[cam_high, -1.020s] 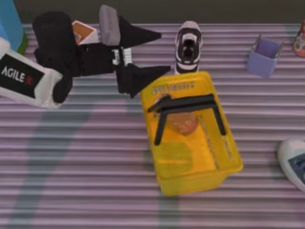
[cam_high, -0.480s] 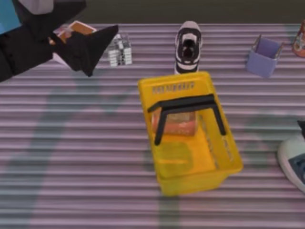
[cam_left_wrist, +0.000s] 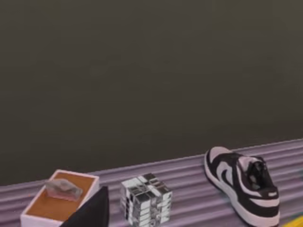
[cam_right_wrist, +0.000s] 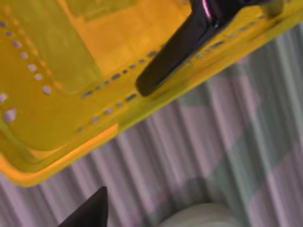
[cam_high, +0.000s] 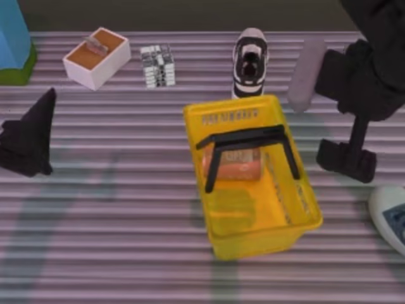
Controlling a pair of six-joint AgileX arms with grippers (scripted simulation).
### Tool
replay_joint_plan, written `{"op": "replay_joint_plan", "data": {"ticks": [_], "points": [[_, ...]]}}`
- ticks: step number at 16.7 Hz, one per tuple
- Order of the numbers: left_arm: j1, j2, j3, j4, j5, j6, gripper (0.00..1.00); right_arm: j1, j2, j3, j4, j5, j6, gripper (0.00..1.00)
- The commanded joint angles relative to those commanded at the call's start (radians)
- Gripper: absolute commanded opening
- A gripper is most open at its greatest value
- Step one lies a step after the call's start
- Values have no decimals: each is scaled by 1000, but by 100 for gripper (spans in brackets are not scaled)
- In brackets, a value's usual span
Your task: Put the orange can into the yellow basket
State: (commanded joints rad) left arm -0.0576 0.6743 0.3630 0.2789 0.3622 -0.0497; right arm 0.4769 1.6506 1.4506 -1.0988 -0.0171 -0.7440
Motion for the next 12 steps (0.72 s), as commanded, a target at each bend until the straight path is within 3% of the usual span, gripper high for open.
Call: {"op": "replay_joint_plan", "data": {"ticks": [4,7,12], "points": [[41,-353,-178,-141,-177,16,100,97,294,309,-186,6,-153,100],[62,-540,-281,-219,-280,32,100,154,452,496,-283,13,-242,100],[78,-674,-363,-279,-362,50,100,199,569,649,-352,20,-312,100]]}}
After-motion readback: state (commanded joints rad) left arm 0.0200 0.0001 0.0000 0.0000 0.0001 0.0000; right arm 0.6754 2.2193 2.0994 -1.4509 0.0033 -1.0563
